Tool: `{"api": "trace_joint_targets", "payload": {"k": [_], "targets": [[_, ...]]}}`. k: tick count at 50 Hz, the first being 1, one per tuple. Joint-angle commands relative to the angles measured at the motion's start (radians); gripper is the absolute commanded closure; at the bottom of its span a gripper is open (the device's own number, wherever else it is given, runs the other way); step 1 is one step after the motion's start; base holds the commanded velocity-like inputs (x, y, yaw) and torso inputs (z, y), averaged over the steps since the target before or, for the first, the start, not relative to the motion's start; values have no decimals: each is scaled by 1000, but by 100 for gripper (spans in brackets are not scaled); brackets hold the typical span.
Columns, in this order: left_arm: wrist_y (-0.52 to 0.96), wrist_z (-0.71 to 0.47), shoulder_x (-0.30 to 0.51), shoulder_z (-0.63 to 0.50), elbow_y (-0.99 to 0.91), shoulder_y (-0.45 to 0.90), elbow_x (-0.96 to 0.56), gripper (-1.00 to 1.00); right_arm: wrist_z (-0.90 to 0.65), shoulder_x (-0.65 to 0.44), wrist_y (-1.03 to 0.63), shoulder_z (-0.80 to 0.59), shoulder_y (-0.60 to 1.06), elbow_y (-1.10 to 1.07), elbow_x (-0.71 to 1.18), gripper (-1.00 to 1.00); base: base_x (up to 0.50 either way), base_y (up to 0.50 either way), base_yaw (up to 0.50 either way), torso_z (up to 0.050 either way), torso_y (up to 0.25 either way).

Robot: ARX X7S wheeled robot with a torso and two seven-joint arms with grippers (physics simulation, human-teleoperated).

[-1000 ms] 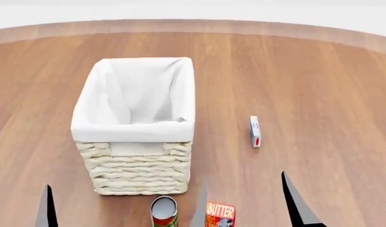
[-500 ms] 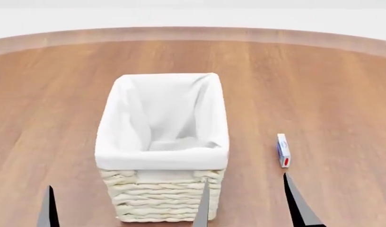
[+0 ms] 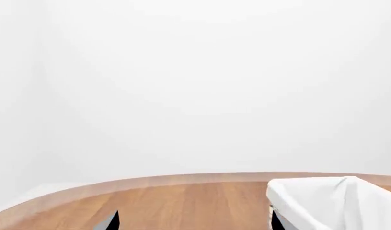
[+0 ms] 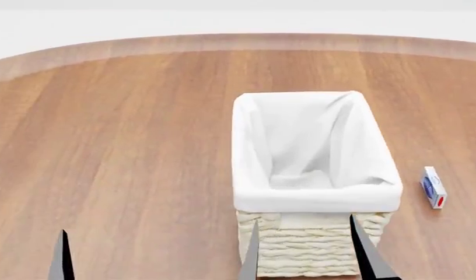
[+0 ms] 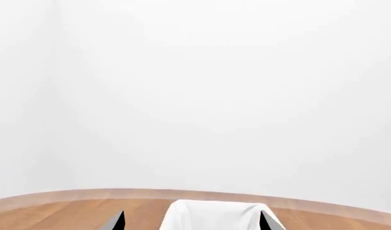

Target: Pick up the alphabet soup and put it in the basket.

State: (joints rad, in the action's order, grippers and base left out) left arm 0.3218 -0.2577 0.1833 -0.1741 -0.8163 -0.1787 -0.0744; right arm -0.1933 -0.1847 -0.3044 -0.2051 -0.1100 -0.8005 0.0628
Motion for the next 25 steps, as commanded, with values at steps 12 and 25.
{"api": "trace_joint_targets", "payload": {"k": [12, 25], "targets": [[-5, -21, 15, -1, 15, 7, -10, -100, -24, -28, -82, 75, 24, -119, 74, -100, 0, 0, 0, 0, 0], [-12, -27, 18, -11, 65, 23, -17, -100, -206, -350, -68, 339, -222, -232, 414, -100, 0, 0, 0, 0, 0]]}}
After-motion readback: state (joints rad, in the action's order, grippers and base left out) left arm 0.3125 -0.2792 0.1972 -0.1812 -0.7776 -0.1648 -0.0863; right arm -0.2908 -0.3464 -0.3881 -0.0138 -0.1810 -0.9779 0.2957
